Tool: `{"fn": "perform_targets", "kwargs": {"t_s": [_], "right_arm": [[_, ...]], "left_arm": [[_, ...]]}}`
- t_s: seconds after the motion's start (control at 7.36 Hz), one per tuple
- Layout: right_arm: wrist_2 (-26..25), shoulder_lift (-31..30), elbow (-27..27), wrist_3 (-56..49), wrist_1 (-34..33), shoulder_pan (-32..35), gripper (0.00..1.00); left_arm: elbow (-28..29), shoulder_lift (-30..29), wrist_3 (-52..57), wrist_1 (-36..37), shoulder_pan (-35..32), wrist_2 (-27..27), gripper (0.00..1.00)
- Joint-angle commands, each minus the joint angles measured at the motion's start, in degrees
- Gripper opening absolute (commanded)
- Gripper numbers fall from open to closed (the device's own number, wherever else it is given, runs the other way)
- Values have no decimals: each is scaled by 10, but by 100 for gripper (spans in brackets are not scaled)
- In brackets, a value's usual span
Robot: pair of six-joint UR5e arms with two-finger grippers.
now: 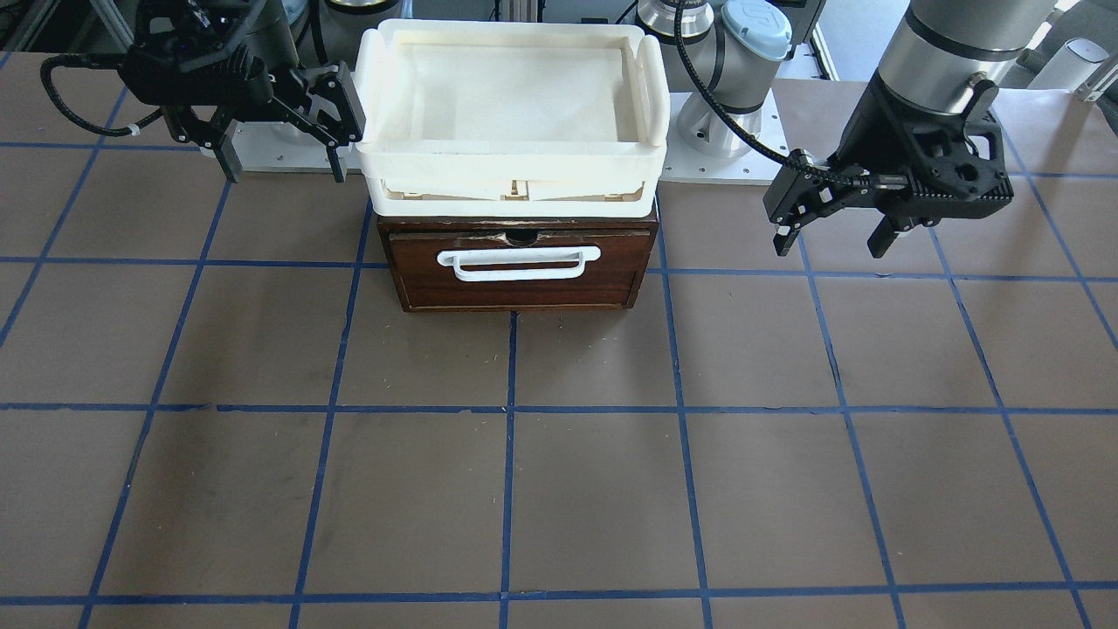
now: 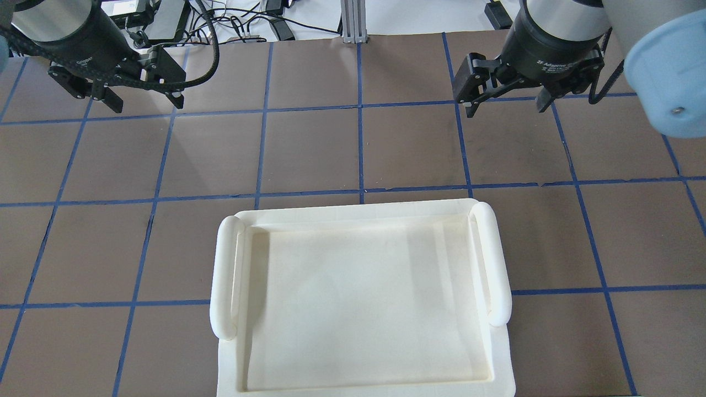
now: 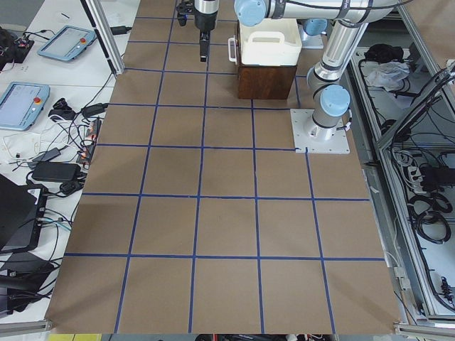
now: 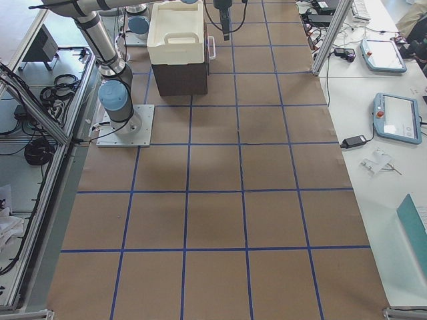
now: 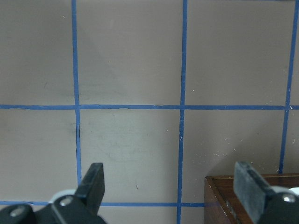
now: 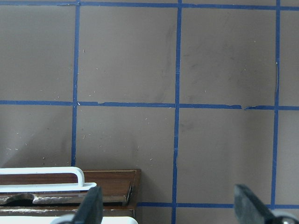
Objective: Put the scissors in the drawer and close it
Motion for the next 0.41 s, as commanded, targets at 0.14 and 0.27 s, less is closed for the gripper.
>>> {"fn": "perform_targets", "kwargs": {"t_s": [0.14,0.27], "right_arm": [[0,0,0,0,0,0,100],[0,0,-1,0,0,0,100]], "left_arm": [[-10,8,2,-1,0,0,100],[-10,8,3,-1,0,0,100]]}}
